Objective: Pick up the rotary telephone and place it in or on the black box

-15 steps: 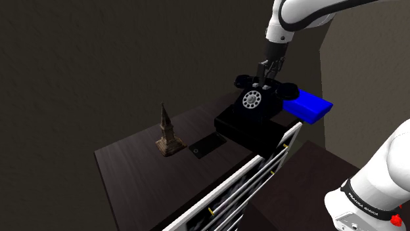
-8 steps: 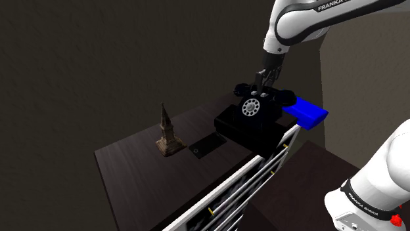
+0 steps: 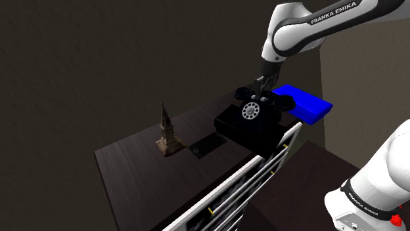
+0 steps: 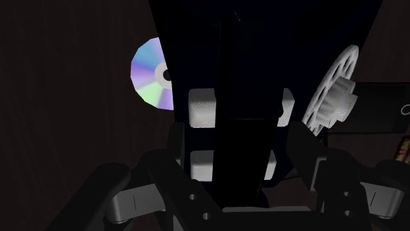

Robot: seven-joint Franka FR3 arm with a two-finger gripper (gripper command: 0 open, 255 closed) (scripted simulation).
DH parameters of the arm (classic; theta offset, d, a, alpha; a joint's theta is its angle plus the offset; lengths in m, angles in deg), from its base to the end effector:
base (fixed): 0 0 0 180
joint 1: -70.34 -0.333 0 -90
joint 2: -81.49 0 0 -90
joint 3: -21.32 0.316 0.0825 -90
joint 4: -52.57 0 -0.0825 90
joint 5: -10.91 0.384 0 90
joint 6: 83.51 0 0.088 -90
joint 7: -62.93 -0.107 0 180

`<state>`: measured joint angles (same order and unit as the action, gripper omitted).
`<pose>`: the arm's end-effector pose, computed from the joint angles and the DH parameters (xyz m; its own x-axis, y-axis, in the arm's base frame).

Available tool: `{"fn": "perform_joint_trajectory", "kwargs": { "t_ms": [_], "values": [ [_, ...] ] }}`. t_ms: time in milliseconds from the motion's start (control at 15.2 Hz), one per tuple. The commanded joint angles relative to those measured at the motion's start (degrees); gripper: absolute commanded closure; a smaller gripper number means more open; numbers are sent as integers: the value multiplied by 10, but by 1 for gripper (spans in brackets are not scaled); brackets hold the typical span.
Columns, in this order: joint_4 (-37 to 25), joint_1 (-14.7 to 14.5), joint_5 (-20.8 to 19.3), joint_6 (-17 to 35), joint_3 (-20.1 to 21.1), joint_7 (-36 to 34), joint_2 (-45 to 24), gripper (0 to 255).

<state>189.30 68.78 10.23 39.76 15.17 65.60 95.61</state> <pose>0.4586 -0.0380 0.4155 0.9996 -0.0240 0.0110 -0.0239 -0.9996 -0.0157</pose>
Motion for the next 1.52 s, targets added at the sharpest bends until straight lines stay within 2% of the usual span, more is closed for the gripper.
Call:
{"fn": "perform_joint_trajectory", "kwargs": {
  "t_ms": [0, 330, 396, 726, 990, 1452],
  "values": [
    [7, -2, 2, 6, 2, 0, -4, 255],
    [7, -4, 2, 6, 1, 0, -4, 255],
    [7, -4, 2, 8, 1, -1, -6, 0],
    [7, -4, 2, 6, 1, 0, -4, 0],
    [-42, -3, -1, -71, 2, -2, 25, 0],
    [-42, -3, -1, -71, 2, -2, 25, 0]
  ]
}}
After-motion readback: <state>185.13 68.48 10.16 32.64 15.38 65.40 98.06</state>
